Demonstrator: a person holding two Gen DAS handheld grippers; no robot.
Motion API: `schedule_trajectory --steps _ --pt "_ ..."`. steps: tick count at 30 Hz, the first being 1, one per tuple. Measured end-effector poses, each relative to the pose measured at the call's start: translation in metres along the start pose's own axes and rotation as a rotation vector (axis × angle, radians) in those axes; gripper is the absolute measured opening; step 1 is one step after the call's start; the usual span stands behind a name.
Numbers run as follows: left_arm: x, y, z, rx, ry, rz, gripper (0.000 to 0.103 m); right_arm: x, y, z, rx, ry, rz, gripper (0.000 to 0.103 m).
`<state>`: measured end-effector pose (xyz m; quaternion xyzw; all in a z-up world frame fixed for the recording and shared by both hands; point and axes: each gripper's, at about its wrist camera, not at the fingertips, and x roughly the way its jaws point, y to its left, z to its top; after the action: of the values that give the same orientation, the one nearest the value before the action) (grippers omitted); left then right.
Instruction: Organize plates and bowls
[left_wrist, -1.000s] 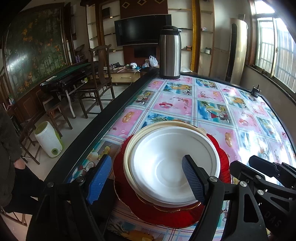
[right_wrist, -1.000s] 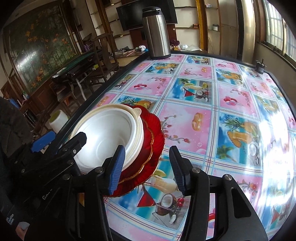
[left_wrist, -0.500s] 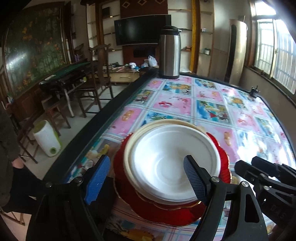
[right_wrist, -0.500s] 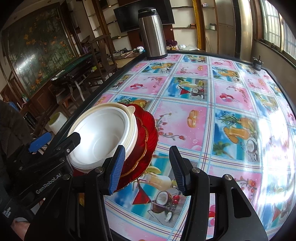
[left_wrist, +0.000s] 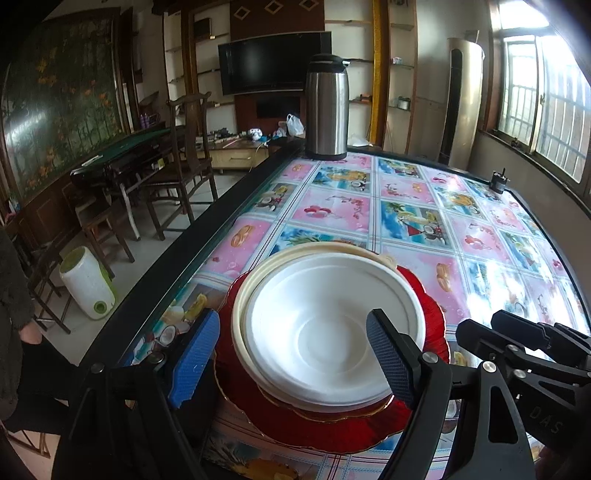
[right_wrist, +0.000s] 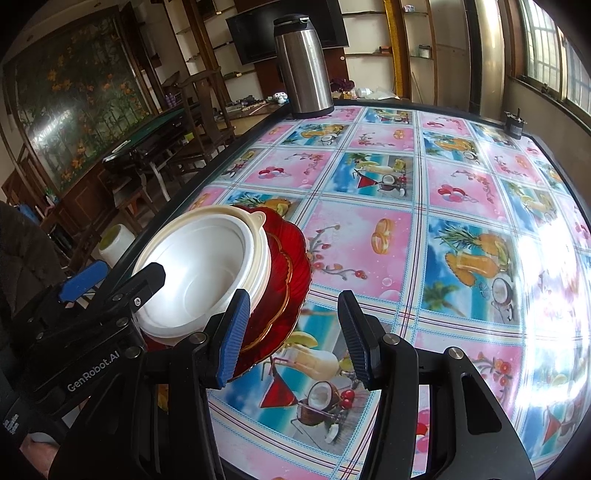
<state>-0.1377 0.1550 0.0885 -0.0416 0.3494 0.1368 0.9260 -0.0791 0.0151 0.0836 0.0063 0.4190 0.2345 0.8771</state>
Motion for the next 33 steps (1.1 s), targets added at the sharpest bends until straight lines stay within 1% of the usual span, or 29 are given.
schedule_trajectory --steps 4,7,12,21,25,33 --pt "0.0004 -0.0043 -0.0016 0.023 -0.001 0.012 0.082 -0.0003 -0.0014 0.0007 -0.003 0.002 -0.002 0.05" --pt "0.0031 -0.0046 -0.0021 0.021 0.014 0.0 0.082 0.0 -0.0015 0.0007 -0.005 0.007 -0.001 0.05" --pt "0.0022 -0.0051 -0.0025 0.025 0.014 -0.004 0.082 0.0007 -0.0017 0.0008 -0.004 0.009 -0.003 0.05" --pt "0.0026 -0.0085 -0.0071 0.029 0.026 -0.035 0.082 0.0056 -0.0044 -0.0031 0.004 0.022 0.001 0.05" --pt "0.0002 -0.0089 -0.0089 0.033 0.02 -0.022 0.082 0.0028 -0.0054 -0.0022 0.004 0.011 0.002 0.05" --pt "0.0006 -0.0115 -0.0092 0.041 0.012 -0.021 0.082 0.0006 -0.0093 -0.0028 0.009 0.008 -0.006 0.05"
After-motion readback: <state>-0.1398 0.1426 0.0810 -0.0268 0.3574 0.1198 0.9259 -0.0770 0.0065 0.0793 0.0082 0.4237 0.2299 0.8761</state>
